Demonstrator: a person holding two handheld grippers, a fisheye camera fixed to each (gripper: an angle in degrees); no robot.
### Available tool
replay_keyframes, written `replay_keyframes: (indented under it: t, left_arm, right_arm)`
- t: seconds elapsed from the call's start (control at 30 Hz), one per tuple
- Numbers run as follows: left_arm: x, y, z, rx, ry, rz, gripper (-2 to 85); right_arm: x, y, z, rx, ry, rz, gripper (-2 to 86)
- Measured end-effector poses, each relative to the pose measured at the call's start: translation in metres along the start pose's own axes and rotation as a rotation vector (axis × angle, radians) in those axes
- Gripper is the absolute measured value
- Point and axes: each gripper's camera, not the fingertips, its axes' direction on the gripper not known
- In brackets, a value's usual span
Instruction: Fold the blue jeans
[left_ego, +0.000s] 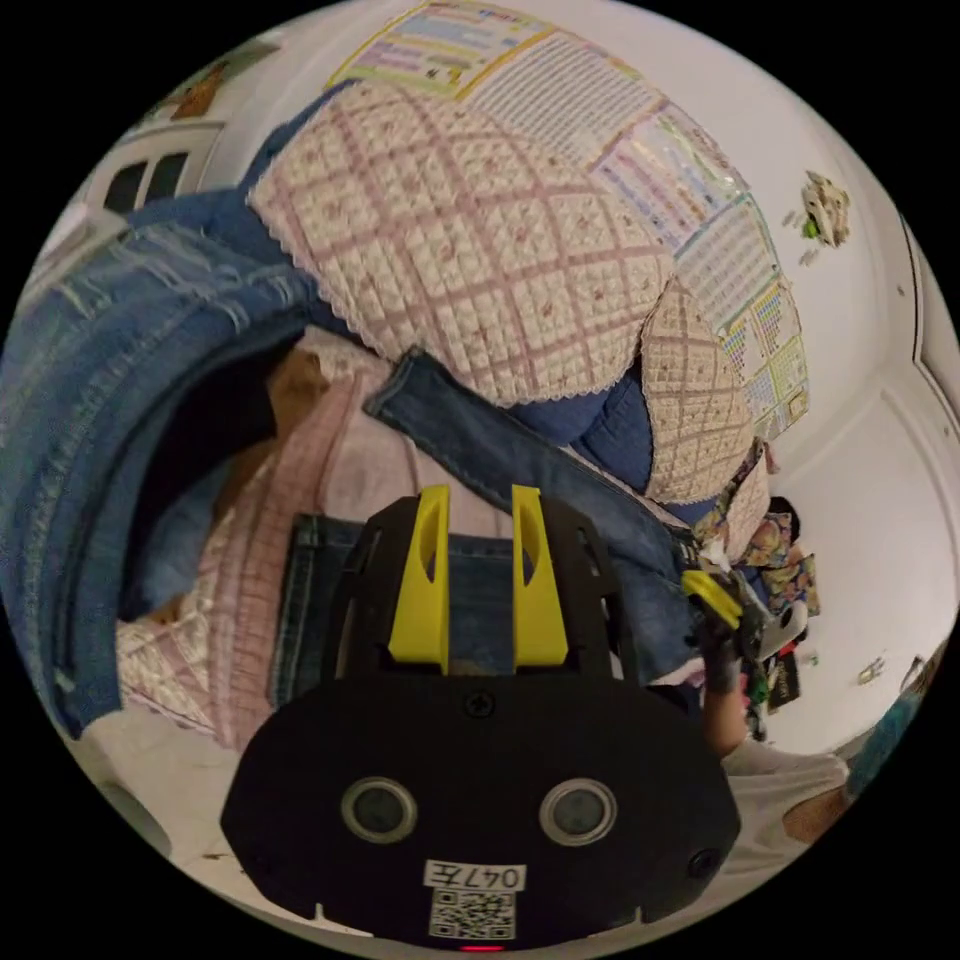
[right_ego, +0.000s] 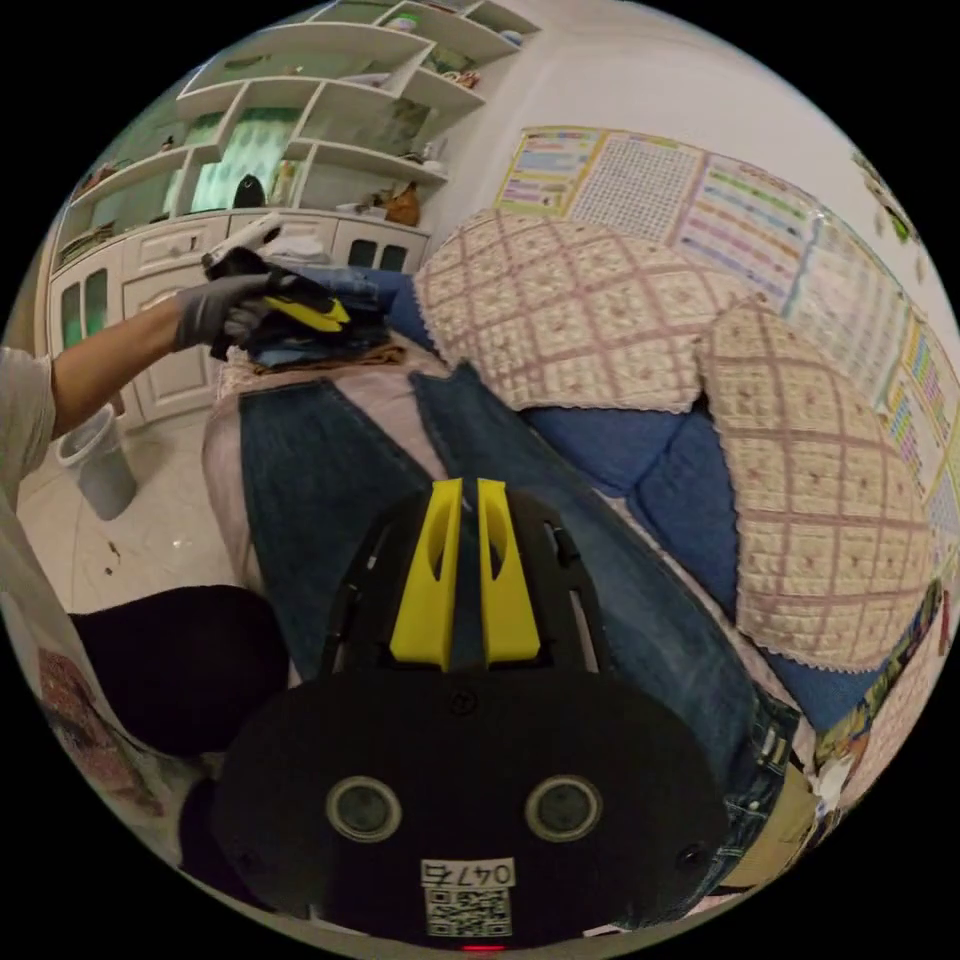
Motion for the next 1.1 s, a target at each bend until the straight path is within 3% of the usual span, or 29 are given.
replay_keyframes:
  t: [0.17,0.3,0.5,0.63,0.73,0.9,0.97,1.1]
  left_arm:
    - [-0.047,-0.045,0.064,-0.039,0.019,-0.098,9.5]
    - [-0.106,-0.098,0.114,-0.034,-0.112,-0.207,10.3]
    - [-0.2,-0.143,0.153,0.007,-0.061,-0.413,10.7]
    - [-0.197,-0.176,0.14,0.052,-0.061,-0.38,9.4]
    - [-0.178,-0.204,0.125,0.019,-0.104,-0.328,2.8]
    - [-0.069,-0.235,0.031,0.108,-0.313,-0.068,-0.1]
    - [-0.062,-0.245,0.017,0.073,-0.357,-0.088,0.2]
    - [-0.1,-0.272,-0.013,-0.009,-0.249,-0.266,4.8]
  right_arm:
    - [-0.001,-0.033,0.051,0.043,-0.312,0.21,0.3]
    - [0.01,-0.041,0.083,0.047,-0.245,0.306,-0.1]
    - [0.003,-0.015,0.128,-0.045,-0.368,0.429,-0.9]
    - [-0.007,-0.016,0.139,-0.105,-0.261,0.374,-1.2]
    - [-0.015,-0.014,0.144,-0.121,-0.298,0.401,-1.2]
    - [-0.043,-0.018,0.135,-0.126,-0.301,0.346,-1.1]
    - [-0.059,-0.02,0.126,-0.127,-0.276,0.312,-0.7]
    - [-0.079,-0.018,0.115,-0.133,-0.244,0.285,0.2]
